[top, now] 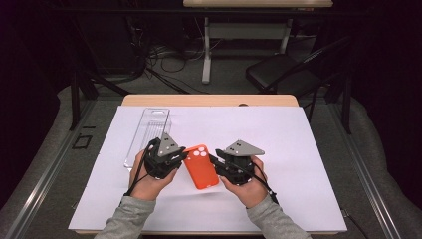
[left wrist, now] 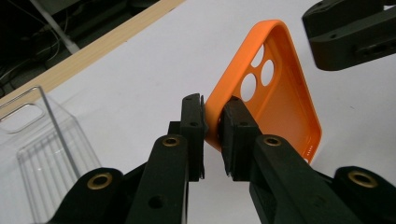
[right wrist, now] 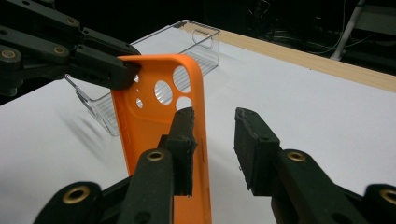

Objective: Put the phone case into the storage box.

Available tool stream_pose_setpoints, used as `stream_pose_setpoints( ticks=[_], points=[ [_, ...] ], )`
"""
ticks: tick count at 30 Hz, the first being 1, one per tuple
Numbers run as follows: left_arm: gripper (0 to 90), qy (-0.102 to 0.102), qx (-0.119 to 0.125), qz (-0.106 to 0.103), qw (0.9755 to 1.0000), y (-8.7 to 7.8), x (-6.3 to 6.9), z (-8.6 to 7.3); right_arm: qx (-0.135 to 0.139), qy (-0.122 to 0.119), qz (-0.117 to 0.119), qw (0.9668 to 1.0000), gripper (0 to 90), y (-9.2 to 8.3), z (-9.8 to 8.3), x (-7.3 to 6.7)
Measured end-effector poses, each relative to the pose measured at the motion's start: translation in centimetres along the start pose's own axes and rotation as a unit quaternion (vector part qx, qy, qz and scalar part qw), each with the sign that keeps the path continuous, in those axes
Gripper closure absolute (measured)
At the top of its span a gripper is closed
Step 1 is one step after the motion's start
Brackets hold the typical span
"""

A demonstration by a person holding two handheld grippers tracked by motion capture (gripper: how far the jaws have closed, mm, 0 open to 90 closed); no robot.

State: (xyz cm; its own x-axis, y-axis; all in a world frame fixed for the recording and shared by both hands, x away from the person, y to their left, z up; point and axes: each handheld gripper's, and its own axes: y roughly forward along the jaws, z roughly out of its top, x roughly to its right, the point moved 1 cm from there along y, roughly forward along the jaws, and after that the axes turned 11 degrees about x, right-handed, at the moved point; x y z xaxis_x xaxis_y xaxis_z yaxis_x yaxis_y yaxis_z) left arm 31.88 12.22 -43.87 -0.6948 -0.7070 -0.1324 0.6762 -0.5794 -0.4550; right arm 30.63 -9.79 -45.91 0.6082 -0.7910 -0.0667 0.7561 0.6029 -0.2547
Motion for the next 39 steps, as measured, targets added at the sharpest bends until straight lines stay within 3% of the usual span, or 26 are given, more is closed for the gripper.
stream_pose_setpoints(
  ticks=[18, 26, 35, 39],
  points=[
    [80.4, -0.019, 0.015, 0.021, 0.9995, -1.6, -2.3, 0.1, -0.008, 0.016, 0.022, 0.9996, 47.9, 0.2, 0.3, 0.9],
    [80.4, -0.028, 0.02, 0.031, 0.9989, -2.2, -3.4, 0.0, -0.029, 0.048, 0.048, 0.9973, 43.6, 0.4, 0.4, 1.6],
    [80.4, -0.032, 0.023, 0.036, 0.9986, -2.6, -4.1, -0.1, -0.033, 0.031, 0.037, 0.9983, 44.4, 0.2, 0.5, 1.7],
    [80.4, -0.036, 0.021, 0.04, 0.9983, -2.8, -4.6, -0.3, -0.035, 0.028, 0.047, 0.9979, 44.3, 0.2, 0.5, 1.6]
  ],
)
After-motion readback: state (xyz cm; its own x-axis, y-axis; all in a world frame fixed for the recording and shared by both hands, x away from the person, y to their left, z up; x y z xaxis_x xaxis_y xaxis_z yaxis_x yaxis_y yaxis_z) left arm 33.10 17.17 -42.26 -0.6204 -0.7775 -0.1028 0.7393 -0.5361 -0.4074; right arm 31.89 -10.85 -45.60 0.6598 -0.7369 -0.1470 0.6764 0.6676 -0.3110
